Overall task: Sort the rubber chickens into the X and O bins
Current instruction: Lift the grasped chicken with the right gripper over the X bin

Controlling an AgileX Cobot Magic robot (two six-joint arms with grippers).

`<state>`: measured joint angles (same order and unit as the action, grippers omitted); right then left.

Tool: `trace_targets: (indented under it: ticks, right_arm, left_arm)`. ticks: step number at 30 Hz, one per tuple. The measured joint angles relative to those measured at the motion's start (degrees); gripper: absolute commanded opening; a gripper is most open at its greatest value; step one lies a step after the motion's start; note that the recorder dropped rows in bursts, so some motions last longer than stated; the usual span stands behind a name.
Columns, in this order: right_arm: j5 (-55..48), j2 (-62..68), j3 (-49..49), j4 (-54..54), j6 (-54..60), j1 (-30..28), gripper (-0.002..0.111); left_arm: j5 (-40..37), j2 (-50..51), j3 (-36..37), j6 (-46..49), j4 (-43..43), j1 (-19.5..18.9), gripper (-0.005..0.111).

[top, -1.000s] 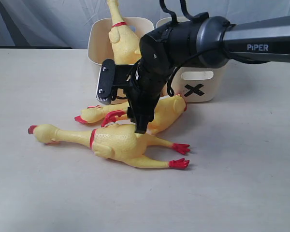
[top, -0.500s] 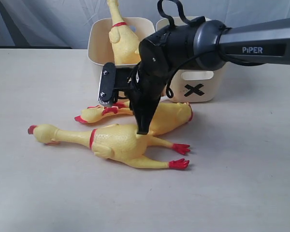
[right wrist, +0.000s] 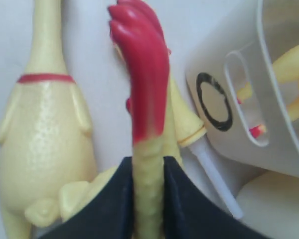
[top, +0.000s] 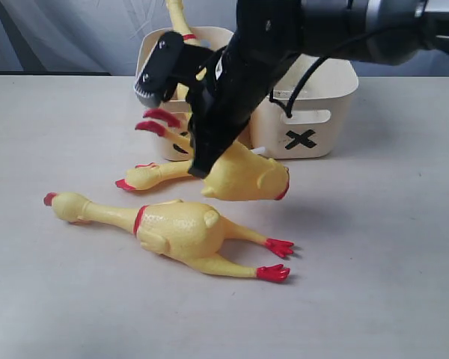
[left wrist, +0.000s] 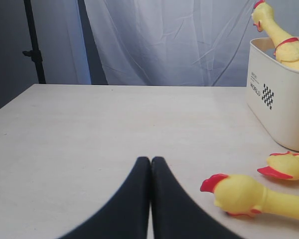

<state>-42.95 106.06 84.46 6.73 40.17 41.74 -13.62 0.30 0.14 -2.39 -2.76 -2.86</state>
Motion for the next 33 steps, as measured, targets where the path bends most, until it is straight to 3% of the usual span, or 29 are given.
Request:
trace_targets:
  ticks: [15,24,33]
  right_arm:
    - [22.00,-9.93,-0.02,5.03,-16.47,-1.39,-0.001]
    - [31.71,-9.93,-0.02,4.11,-27.10,-10.85,-0.001]
    - [40.38,-7.41,-0.02,9.56,-28.31,-18.53,-0.001]
  left_arm:
    - [0.00,0.00,0.00,0.00,0.00,0.00,0.000]
    - [0.00,0.00,0.00,0.00,0.00,0.00,0.000]
    - [0.00,0.00,0.00,0.00,0.00,0.00,0.000]
